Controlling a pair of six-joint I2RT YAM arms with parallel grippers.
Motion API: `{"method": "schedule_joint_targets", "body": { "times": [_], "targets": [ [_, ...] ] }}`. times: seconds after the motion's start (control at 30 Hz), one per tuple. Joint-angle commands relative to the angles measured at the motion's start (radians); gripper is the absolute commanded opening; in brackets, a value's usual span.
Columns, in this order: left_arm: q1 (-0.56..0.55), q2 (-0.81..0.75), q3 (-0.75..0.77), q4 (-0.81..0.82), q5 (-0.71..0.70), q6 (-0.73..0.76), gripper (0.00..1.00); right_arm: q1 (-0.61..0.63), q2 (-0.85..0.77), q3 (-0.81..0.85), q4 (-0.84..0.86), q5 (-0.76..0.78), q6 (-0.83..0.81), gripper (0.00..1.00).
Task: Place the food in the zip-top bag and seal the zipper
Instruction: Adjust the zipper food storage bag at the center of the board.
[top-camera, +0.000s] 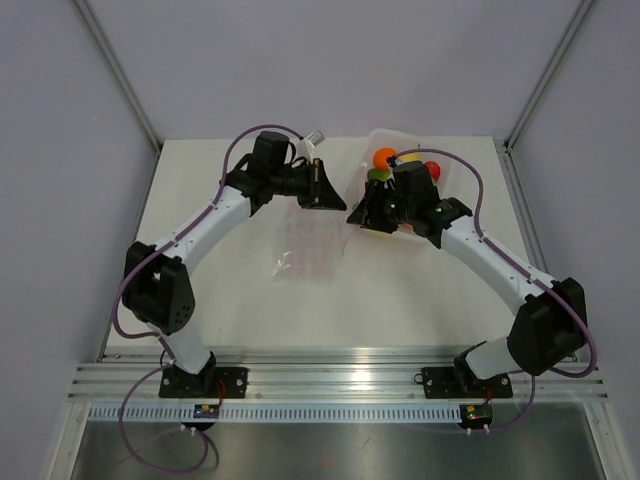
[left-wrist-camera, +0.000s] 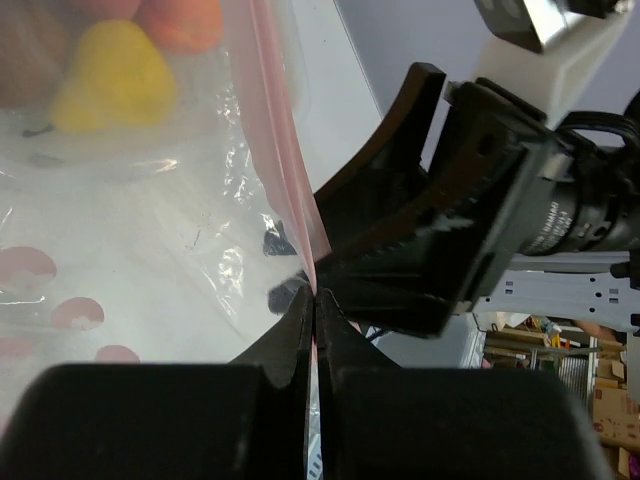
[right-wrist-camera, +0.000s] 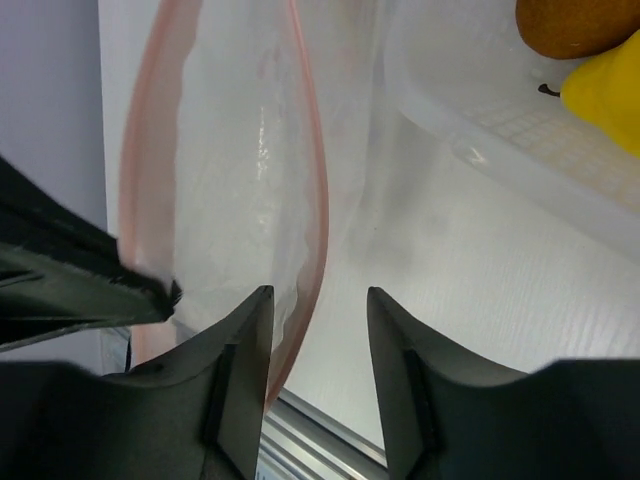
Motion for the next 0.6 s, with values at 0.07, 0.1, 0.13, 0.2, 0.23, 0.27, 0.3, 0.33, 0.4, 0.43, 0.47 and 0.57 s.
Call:
{"method": "schedule_joint_targets", "body": {
  "times": [0.07, 0.1, 0.13, 0.2, 0.23, 0.27, 0.3, 0.33, 0.4, 0.43, 0.47, 0.57],
  "targets": [
    [0.007, -0.092, -0.02, 0.009, 0.0, 0.022, 0.0, -0.002, 0.033, 0.046, 0.041, 0.025, 0.015, 0.4],
    [0.008, -0.095, -0.028, 0.004, -0.004, 0.028, 0.0, -0.002, 0.04, 0.047, 0.052, 0.019, 0.019, 0.38],
    [0.008, -0.106, -0.033, 0.004, -0.006, 0.028, 0.0, -0.001, 0.061, 0.053, 0.059, 0.014, 0.019, 0.34],
    [0.013, -0.115, -0.036, -0.002, -0.01, 0.038, 0.0, -0.002, 0.089, 0.088, 0.056, -0.007, 0.012, 0.13],
    [0.016, -0.124, -0.028, -0.023, -0.015, 0.046, 0.0, -0.002, 0.113, 0.104, 0.043, -0.006, 0.009, 0.06],
    [0.027, -0.126, -0.02, -0.045, -0.023, 0.066, 0.0, -0.002, 0.122, 0.145, 0.027, 0.02, 0.001, 0.0],
    [0.033, -0.132, 0.01, -0.066, -0.044, 0.081, 0.0, -0.002, 0.139, 0.171, -0.015, 0.046, -0.005, 0.0],
    [0.042, -0.135, 0.036, -0.139, -0.069, 0.101, 0.0, -0.002, 0.142, 0.199, -0.037, 0.074, -0.011, 0.0],
    [0.068, -0.123, 0.114, -0.215, -0.13, 0.17, 0.0, -0.002, 0.159, 0.324, -0.082, 0.158, -0.037, 0.0],
    [0.093, -0.086, 0.239, -0.322, -0.154, 0.193, 0.0, -0.001, 0.168, 0.379, -0.109, 0.192, -0.051, 0.0],
    [0.108, -0.063, 0.342, -0.376, -0.19, 0.231, 0.0, -0.002, 0.181, 0.52, -0.132, 0.209, -0.07, 0.0],
    [0.14, 0.023, 0.752, -0.554, -0.199, 0.271, 0.0, -0.002, 0.208, 0.728, -0.152, 0.224, -0.085, 0.0]
  ]
}}
